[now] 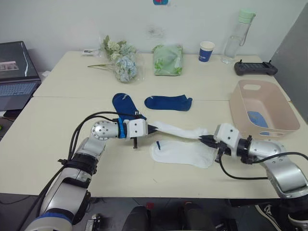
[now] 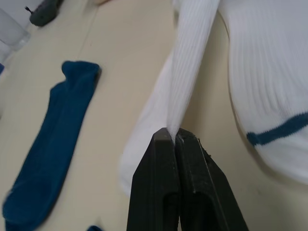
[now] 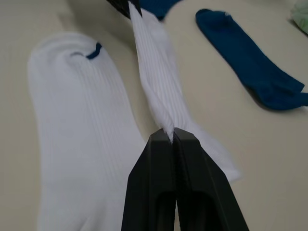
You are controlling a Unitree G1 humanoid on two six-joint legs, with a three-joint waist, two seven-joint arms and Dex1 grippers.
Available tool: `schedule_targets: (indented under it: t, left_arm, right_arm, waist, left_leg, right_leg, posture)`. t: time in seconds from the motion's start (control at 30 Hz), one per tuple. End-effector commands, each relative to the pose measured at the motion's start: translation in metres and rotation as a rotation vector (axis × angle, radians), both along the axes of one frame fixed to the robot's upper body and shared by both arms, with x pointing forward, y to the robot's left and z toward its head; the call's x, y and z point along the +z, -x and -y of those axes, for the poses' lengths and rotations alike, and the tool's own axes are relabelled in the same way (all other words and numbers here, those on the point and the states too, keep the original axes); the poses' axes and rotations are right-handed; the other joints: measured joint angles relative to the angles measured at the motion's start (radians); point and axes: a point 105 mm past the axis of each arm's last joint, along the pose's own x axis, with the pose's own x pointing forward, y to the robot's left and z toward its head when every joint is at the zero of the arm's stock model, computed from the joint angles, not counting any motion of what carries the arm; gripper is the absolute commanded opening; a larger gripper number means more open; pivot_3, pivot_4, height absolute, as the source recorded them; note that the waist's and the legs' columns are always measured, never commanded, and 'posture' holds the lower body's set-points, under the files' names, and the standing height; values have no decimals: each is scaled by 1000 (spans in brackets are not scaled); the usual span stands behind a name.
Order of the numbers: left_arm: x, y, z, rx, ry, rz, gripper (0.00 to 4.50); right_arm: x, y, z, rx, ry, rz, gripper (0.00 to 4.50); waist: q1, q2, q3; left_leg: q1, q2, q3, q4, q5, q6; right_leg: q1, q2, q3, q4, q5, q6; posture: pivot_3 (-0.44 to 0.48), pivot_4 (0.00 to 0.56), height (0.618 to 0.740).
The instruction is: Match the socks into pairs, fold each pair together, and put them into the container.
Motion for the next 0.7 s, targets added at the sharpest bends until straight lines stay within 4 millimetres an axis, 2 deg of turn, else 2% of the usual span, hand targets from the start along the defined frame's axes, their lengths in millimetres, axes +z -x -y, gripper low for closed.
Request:
schedule_targets:
  t: [0.03, 0.13, 0.2, 0.37, 0.53, 0.7]
  left_arm:
    - [34, 19, 4, -75, 79, -80, 0]
    - [48, 41, 6, -140, 83, -232, 0]
    - [53, 61, 6, -193, 59, -379, 0]
    - [48, 95, 6, -256, -10, -645, 0]
    - [23, 93, 2, -184, -57, -705, 0]
    - [-5, 83, 11, -95, -46, -747, 0]
  right_arm:
    - [29, 13, 0, 46, -63, -35, 48]
    - [43, 24, 0, 76, -133, -137, 48]
    - [48, 39, -1, 127, -165, -246, 48]
    - [41, 73, -5, 214, -173, -472, 48]
    - [19, 81, 6, 149, -111, -545, 48]
    - [-2, 61, 21, 33, -96, -510, 48]
  waist:
    - [0, 0, 0]
    - [0, 0, 0]
    - [-1, 0, 0]
    - [-2, 0, 0]
    - [1, -1, 0]
    - [1, -1, 1]
  left_leg:
    - [0, 0, 0, 0, 0, 0]
    - [0, 1, -1, 0, 0, 0]
    - [0, 1, -1, 0, 0, 0]
    - [0, 1, -2, 0, 0, 1]
    - [0, 0, -1, 0, -1, 1]
    - [0, 0, 0, 0, -1, 1]
  right_leg:
    - [0, 0, 0, 0, 0, 0]
    - [0, -1, 0, -1, 0, 0]
    - [0, -1, 1, 0, 0, 0]
    - [1, 0, 1, -1, 0, 0]
    - [1, 1, 1, -1, 0, 0]
    - [1, 1, 1, -1, 0, 0]
  posture:
    - [0, 150, 740]
    - [0, 150, 740]
    - [0, 150, 740]
    - [0, 150, 740]
    - [0, 150, 740]
    - [0, 150, 740]
